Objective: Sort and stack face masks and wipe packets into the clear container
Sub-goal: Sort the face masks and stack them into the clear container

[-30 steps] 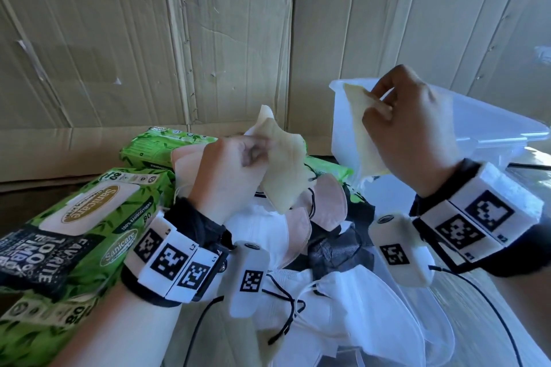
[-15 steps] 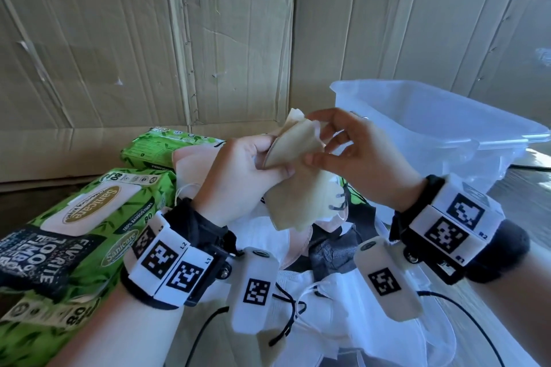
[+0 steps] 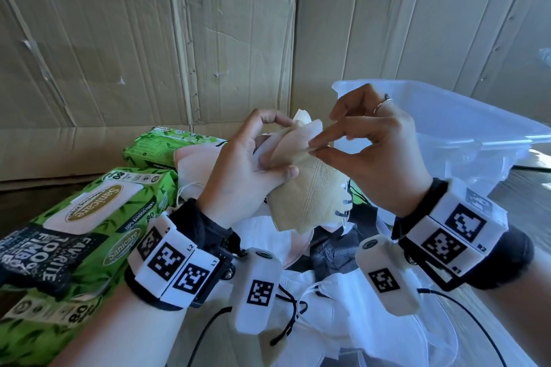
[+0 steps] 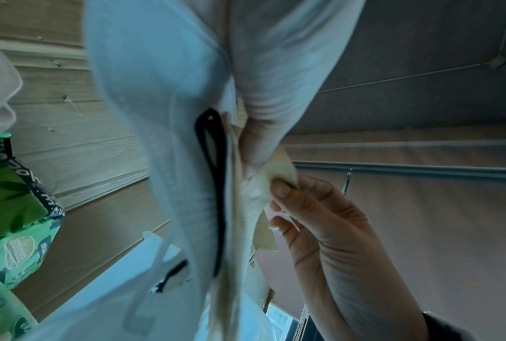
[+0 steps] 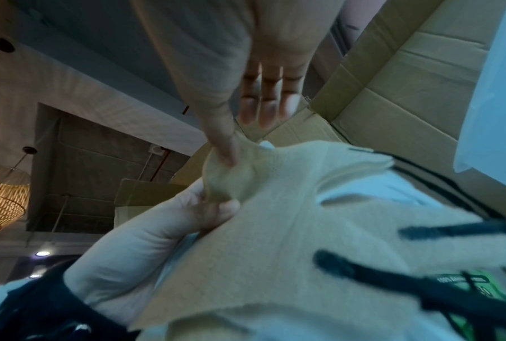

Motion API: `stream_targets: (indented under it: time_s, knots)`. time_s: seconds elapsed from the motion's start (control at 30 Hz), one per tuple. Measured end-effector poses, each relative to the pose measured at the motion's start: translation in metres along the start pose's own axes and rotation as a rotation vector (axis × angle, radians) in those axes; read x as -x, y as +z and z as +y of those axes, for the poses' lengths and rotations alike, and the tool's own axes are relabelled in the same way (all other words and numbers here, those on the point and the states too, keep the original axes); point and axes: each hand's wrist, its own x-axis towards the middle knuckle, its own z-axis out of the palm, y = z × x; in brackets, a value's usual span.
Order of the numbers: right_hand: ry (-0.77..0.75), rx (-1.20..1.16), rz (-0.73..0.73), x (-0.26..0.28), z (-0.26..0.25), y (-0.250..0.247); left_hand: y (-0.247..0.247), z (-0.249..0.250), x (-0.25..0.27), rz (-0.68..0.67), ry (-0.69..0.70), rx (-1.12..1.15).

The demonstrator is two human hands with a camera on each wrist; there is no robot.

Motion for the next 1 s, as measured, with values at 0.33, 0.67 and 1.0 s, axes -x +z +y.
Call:
stream_targets:
  time_s: [0.33, 0.67, 1.0]
  knots:
    - [0.418, -0.417, -0.254, -0.006, -0.002, -0.006, 0.006, 0.007, 0.002, -0.017, -0.082, 0.085]
    - [0.494, -0.361, -0.176, -0.012, -0.001, -0.007, 0.004, 0.002, 0.001, -0.008, -0.074, 0.009]
    - [0.277, -0.231, -0.093, -0.003, -0.001, -0.006, 0.003, 0.001, 0.001, 0.036, -0.008, -0.047]
